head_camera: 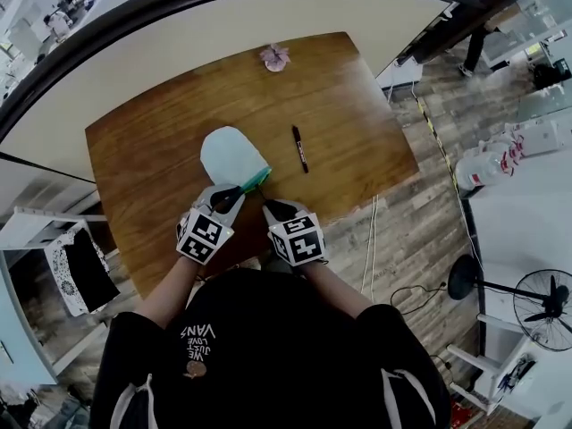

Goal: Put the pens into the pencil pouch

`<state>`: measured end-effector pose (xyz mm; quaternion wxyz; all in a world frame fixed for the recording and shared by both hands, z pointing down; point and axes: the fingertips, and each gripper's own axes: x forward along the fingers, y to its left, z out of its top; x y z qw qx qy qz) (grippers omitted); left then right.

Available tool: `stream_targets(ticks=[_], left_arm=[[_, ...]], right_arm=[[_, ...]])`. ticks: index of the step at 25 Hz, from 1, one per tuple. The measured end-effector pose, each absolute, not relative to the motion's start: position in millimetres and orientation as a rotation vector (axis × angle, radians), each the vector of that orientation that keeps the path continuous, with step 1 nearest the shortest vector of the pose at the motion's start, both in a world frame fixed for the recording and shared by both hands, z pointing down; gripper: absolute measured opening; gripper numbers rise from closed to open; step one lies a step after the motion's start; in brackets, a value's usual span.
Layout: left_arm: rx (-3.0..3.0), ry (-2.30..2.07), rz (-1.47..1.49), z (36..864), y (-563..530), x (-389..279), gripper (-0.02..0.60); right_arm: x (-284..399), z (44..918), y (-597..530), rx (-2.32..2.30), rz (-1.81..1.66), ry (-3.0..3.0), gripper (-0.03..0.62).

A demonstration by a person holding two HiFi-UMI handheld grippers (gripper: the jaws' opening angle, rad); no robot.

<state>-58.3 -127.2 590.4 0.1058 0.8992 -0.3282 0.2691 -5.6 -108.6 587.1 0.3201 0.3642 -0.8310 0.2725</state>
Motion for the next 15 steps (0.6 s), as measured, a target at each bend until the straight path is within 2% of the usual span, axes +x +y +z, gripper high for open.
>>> stream_targets(ticks=[9, 15], left_arm=[[2.666, -0.940, 0.686, 574.8, -120.2, -47.5, 0.048], [2.541, -1.016, 0.488, 555.8, -130.6, -54.0, 0.048]], right_arm=[[-11.0, 575.8, -143.7, 0.981, 0.807, -2.240, 0.067], [-18.0, 564.7, -160.2, 0.971, 1.301, -2.325, 0.067]])
